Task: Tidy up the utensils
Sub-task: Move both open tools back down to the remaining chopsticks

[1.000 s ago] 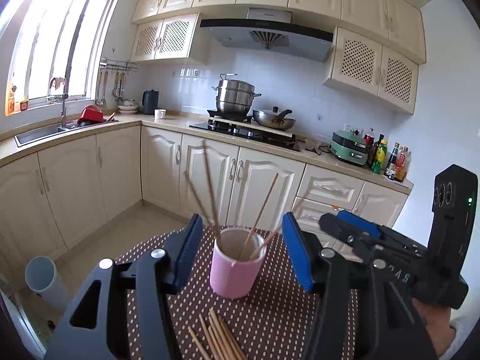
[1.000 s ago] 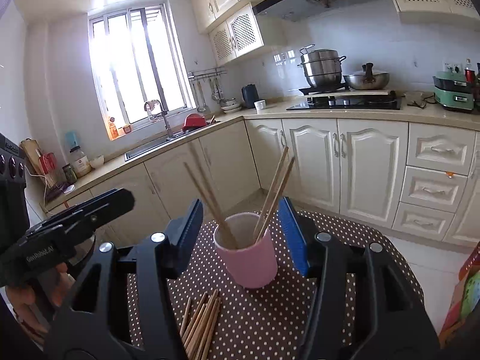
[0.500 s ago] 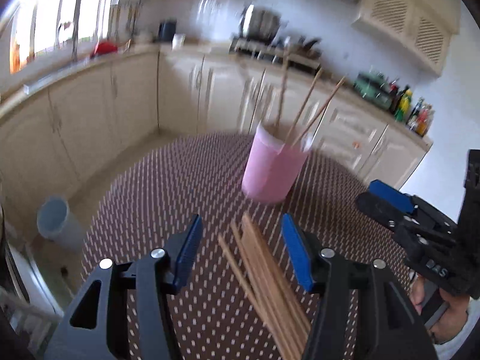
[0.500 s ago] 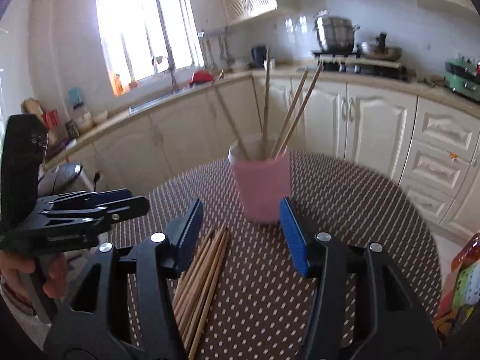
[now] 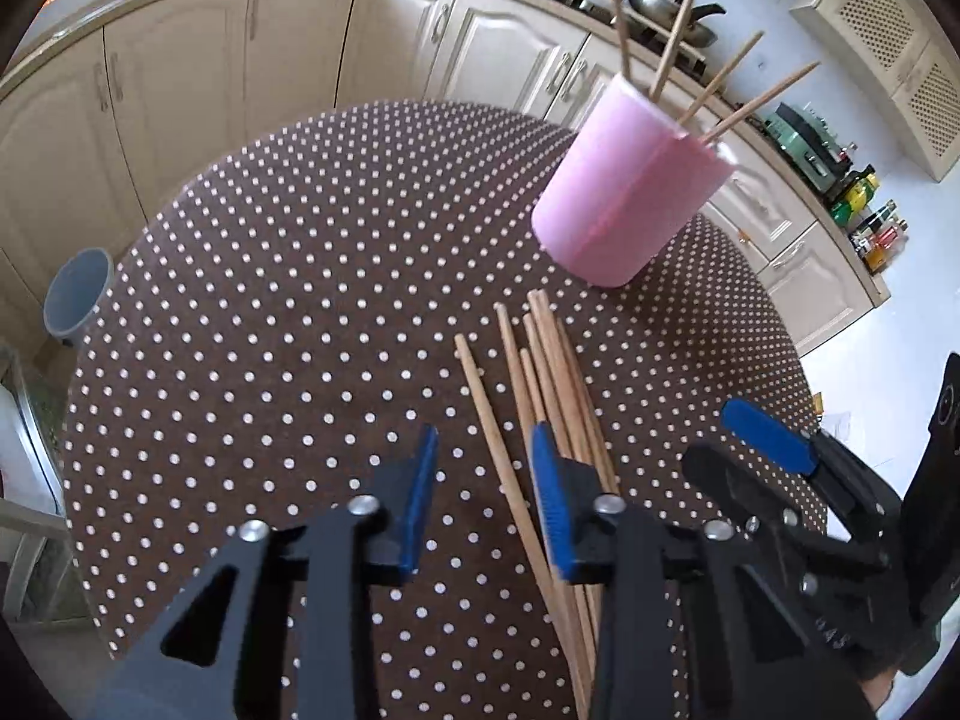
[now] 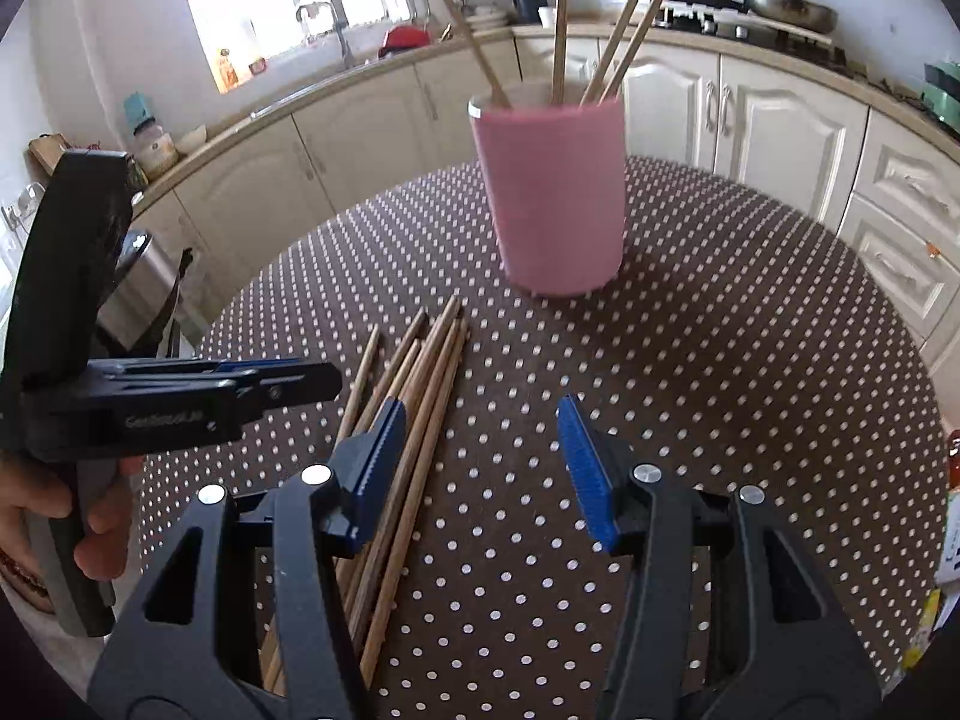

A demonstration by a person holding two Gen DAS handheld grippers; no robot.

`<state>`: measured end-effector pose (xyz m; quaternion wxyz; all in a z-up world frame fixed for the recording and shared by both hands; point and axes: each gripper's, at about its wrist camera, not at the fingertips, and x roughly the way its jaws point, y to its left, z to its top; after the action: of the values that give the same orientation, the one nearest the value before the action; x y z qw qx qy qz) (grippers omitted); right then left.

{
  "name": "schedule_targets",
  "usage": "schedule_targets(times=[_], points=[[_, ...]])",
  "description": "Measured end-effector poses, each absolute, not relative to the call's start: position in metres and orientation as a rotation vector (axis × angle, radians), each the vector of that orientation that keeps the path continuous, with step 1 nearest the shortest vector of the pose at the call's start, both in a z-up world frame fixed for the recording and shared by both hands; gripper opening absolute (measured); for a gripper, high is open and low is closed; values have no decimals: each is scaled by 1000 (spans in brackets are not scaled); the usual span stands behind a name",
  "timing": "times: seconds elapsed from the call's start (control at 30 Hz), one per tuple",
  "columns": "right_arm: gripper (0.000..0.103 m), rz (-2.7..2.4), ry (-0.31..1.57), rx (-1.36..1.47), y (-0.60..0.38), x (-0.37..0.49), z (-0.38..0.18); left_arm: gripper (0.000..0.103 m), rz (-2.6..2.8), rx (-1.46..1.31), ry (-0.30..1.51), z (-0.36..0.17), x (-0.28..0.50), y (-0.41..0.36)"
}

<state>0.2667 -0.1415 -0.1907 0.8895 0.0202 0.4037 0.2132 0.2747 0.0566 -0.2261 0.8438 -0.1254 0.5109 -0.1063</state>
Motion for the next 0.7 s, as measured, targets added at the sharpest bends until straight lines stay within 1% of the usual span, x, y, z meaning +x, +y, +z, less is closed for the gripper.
schedule_targets(times=[0.03, 0.2, 0.27, 0.5, 0.7], points=[[52, 444, 843, 44, -141, 266, -194, 26, -219, -273, 1090, -230, 277, 56], [52, 448, 871, 40, -137, 272, -202, 25, -200, -256, 1105, -237, 286, 49], [52, 453, 881, 34, -134, 274, -202, 21, -178, -228, 1115, -237, 290, 45], [52, 441, 929, -14, -123, 288, -208, 19, -192, -134, 1127, -233, 309, 25], [52, 442, 967, -47, -105, 295, -217, 17, -215, -100, 1139, -234, 321, 27]])
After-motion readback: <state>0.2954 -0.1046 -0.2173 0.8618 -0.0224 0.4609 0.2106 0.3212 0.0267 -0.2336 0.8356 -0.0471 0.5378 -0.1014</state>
